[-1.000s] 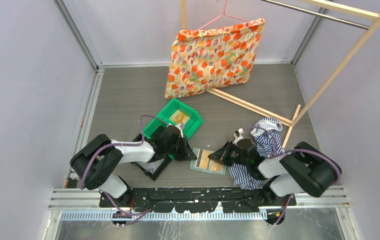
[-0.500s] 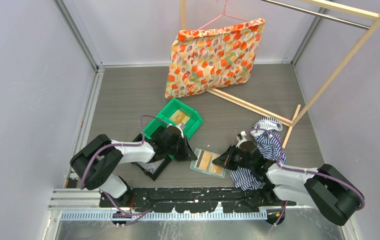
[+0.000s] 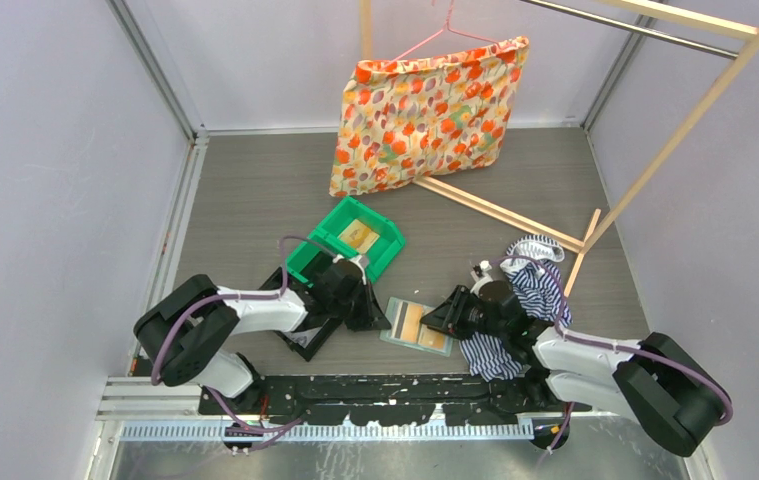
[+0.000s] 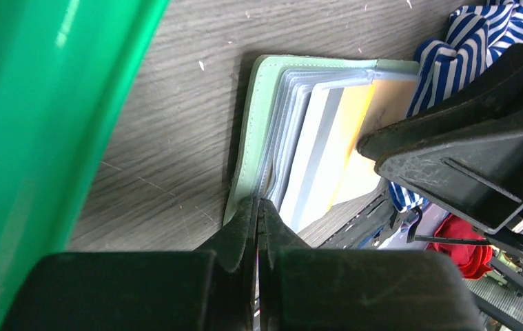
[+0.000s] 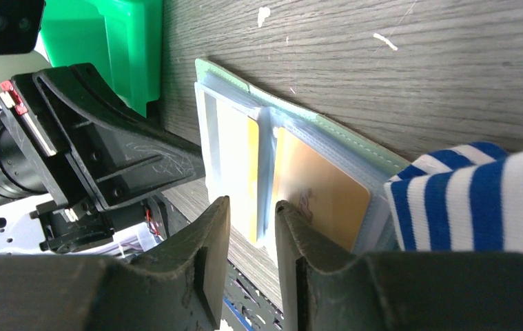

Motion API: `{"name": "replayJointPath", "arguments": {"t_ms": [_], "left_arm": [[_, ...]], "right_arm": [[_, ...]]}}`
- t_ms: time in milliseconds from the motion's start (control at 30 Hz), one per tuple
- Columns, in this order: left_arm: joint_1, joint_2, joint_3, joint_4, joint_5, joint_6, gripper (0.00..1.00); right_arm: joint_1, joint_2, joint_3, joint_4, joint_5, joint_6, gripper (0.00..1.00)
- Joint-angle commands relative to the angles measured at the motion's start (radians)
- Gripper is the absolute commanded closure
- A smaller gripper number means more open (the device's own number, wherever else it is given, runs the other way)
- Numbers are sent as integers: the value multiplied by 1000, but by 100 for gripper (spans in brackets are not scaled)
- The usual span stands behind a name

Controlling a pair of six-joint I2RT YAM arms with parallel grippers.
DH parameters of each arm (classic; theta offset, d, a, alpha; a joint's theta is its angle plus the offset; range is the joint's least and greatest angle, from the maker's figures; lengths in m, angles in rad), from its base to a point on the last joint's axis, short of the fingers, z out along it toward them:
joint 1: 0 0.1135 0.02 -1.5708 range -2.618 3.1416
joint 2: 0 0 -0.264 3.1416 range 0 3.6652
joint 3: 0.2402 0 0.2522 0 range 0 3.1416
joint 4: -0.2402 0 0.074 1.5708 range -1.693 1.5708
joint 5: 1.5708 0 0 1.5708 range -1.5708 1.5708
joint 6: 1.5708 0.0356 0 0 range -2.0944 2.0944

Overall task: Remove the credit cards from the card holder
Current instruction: Remove the credit card from the card holder.

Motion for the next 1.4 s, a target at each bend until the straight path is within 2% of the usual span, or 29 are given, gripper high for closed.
{"name": "replayJointPath", "arguments": {"t_ms": [0, 333, 533, 700, 900, 1000, 1200, 1367], "left_arm": [[-33, 1, -19, -14, -21, -15, 99], [-60, 10, -15, -8, -27, -24, 99], [-65, 50, -9, 24, -16, -34, 99], [-74, 72, 1, 31, -12, -35, 99], [-74, 58, -5, 21, -27, -37, 99], [-74, 51, -4, 7, -29, -34, 99], [-74, 27, -4, -25, -43, -26, 99], [-74, -8, -2, -68, -69, -17, 100]], "right_arm": [[5, 63, 13, 44, -14, 18, 66], [8, 89, -33, 103, 1, 52, 66], [8, 196, -81, 309, -25, 108, 71], [7, 227, -86, 364, -24, 119, 78], [7, 117, -116, 264, 17, 121, 84], [8, 16, -126, 169, 48, 109, 98], [6, -175, -127, 1, 63, 71, 99], [5, -214, -118, -97, 68, 40, 99]]}}
